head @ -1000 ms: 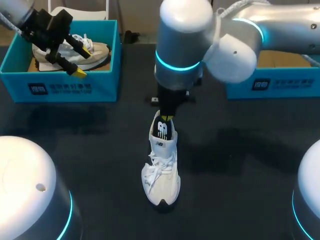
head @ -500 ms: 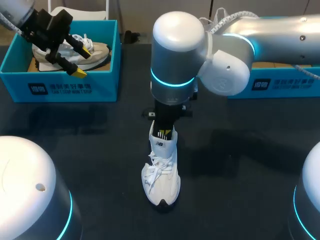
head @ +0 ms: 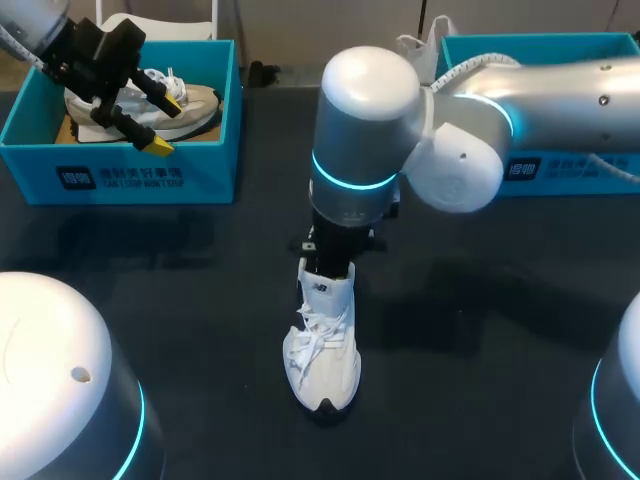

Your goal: Take the shoe out of the shoebox, open the shoe tongue, remove and reinsert the insole, then place the shoe into the shoebox

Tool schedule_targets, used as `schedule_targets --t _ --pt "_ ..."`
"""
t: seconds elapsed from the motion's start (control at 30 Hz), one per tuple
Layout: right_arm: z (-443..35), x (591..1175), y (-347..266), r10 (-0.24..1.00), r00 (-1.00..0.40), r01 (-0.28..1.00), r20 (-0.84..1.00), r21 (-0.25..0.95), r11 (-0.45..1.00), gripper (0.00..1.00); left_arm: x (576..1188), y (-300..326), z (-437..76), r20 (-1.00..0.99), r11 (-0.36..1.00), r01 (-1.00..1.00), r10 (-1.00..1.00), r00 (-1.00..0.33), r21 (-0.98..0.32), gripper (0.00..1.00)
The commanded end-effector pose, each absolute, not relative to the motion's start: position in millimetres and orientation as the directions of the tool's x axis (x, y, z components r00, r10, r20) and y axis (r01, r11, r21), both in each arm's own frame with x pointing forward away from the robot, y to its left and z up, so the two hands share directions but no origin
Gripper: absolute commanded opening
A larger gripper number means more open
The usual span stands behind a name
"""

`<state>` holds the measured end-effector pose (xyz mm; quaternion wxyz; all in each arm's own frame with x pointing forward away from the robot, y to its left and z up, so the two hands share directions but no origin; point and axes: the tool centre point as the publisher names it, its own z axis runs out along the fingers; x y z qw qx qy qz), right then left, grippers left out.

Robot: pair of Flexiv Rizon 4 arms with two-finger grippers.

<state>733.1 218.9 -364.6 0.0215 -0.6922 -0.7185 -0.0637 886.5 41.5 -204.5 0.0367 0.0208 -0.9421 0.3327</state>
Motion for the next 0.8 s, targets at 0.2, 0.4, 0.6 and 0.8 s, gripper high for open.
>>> schedule_targets --t 0.2,0.4,0.6,0.8 --pt "-383.0 743.5 222.7 0.991 -0.046 0.998 0.126 0.04 0.042 0.0 886.9 42.0 -203.9 0.084 0.779 -0.063 -0.013 -0.996 -0.623 1.0" --pt "-372.0 746.8 218.6 0.993 -0.051 0.997 0.102 0.059 0.045 0.0 886.9 42.0 -203.9 0.084 0.779 -0.063 -0.013 -0.996 -0.623 1.0" --pt "-362.4 752.8 218.0 0.995 -0.055 0.995 0.086 0.088 0.047 0.0 886.9 42.0 -203.9 0.084 0.779 -0.063 -0.013 -0.996 -0.623 1.0" --pt "-370.1 764.5 225.7 0.994 -0.072 0.99 0.078 0.127 0.061 0.0 886.9 42.0 -203.9 0.084 0.779 -0.063 -0.013 -0.996 -0.623 1.0"
